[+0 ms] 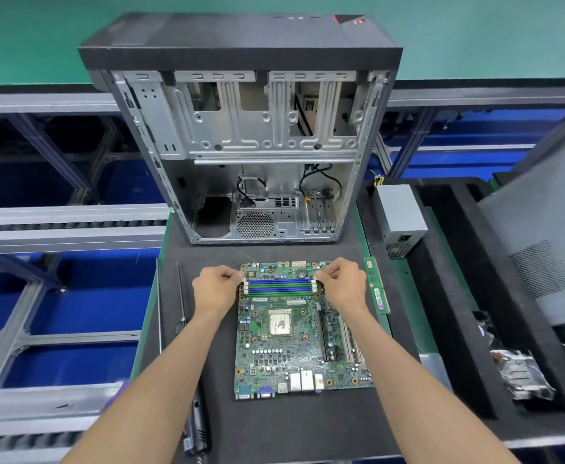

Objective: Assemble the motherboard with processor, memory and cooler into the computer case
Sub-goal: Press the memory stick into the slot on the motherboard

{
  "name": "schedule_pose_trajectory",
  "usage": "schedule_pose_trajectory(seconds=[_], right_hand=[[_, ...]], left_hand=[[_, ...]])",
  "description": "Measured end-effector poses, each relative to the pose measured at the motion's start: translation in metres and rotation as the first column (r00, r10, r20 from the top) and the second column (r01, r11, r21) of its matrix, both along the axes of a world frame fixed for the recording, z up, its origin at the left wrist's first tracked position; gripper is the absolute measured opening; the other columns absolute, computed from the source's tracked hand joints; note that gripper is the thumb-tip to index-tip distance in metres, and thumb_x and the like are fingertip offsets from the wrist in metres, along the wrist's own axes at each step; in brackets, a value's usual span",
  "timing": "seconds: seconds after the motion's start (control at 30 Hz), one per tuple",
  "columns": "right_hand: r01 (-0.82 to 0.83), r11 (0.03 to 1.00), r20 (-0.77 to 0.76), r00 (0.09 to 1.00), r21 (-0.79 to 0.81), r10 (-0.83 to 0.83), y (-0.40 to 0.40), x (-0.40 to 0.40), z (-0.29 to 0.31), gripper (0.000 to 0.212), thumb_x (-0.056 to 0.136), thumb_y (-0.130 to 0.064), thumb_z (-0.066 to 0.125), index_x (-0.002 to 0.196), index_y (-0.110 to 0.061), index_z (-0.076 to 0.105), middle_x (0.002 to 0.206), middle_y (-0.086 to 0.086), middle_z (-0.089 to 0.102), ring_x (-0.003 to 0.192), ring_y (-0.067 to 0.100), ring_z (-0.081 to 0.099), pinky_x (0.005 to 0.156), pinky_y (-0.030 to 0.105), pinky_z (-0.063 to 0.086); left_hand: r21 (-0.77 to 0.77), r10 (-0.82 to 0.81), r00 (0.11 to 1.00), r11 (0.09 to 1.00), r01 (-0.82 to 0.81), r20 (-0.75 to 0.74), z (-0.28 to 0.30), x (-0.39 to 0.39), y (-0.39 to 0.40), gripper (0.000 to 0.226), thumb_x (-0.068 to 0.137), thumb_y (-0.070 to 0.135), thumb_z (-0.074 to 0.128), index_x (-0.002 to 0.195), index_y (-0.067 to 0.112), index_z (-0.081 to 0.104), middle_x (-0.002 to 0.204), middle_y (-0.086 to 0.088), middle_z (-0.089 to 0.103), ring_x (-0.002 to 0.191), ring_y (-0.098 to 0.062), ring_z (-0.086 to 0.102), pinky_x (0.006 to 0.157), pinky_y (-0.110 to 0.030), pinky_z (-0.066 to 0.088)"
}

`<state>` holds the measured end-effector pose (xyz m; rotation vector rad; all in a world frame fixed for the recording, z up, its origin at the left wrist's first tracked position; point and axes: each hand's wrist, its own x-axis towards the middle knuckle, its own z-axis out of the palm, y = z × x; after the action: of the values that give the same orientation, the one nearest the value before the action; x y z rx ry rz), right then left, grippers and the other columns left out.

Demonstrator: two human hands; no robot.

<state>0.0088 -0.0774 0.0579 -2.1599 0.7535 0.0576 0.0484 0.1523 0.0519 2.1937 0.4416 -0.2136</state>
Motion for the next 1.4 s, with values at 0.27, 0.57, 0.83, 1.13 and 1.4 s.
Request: schedule_pose_trajectory(seconds=[0.27,0.57,0.83,1.13,1.4], right_hand=[[-0.038,0.989,0.046,0.998,0.141,0.032,-0.015,-0.012,0.011,0.015,0.089,-0.021,0.078,0.099,-0.012,0.072,0.086,-0.001,0.068,0.085,0.017,0.067,0.078,0.028,0.054],[0.219,0.956,-0.009,0.974,-0.198,-0.225,-0.067,-0.056,0.001,0.022,0.092,-0.014,0.071,0.111,-0.004,0.065,0.110,0.014,0.066,0.108,0.032,0.061,0.093,0.042,0.048],[0.147,0.959,-0.175,0.966,-0.241,-0.192,-0.079,-0.049,-0.008,0.042,0.092,-0.016,0.073,0.071,-0.017,0.037,0.087,0.013,0.053,0.083,0.031,0.053,0.069,0.033,0.039],[0.156,0.970,-0.220,0.956,-0.185,-0.195,-0.080,-0.043,-0.006,0.049,0.089,-0.007,0.070,0.065,-0.020,0.029,0.082,0.009,0.045,0.079,0.027,0.043,0.067,0.030,0.035],[0.382,0.924,-0.143,0.916,0.026,-0.375,-0.085,-0.048,0.005,0.030,0.083,0.004,0.073,0.064,-0.012,0.056,0.082,0.012,0.063,0.081,0.030,0.059,0.074,0.034,0.049]], left_hand=[[0.274,-0.270,0.933,0.940,0.202,0.238,0.004,-0.016,-0.028,0.014,0.098,0.021,0.061,0.099,0.015,0.074,0.105,0.001,0.064,0.097,-0.017,0.056,0.079,-0.029,0.040],[0.381,-0.721,0.684,0.666,0.641,0.112,-0.027,-0.047,-0.073,0.054,0.101,0.045,0.049,0.151,0.028,0.037,0.155,0.011,0.035,0.145,-0.014,0.026,0.120,-0.041,0.022],[0.326,-0.720,0.686,0.677,0.660,0.104,-0.030,-0.047,-0.069,0.060,0.097,0.047,0.055,0.151,0.031,0.035,0.156,0.014,0.032,0.145,-0.013,0.023,0.121,-0.042,0.020],[0.260,-0.709,0.701,0.692,0.673,0.071,-0.019,-0.045,-0.070,0.061,0.096,0.048,0.058,0.151,0.031,0.037,0.154,0.015,0.033,0.142,-0.010,0.023,0.120,-0.043,0.020],[0.220,-0.716,0.697,0.685,0.695,0.028,-0.006,-0.044,-0.070,0.063,0.096,0.046,0.059,0.151,0.027,0.037,0.156,0.012,0.033,0.143,-0.013,0.023,0.120,-0.041,0.020]])
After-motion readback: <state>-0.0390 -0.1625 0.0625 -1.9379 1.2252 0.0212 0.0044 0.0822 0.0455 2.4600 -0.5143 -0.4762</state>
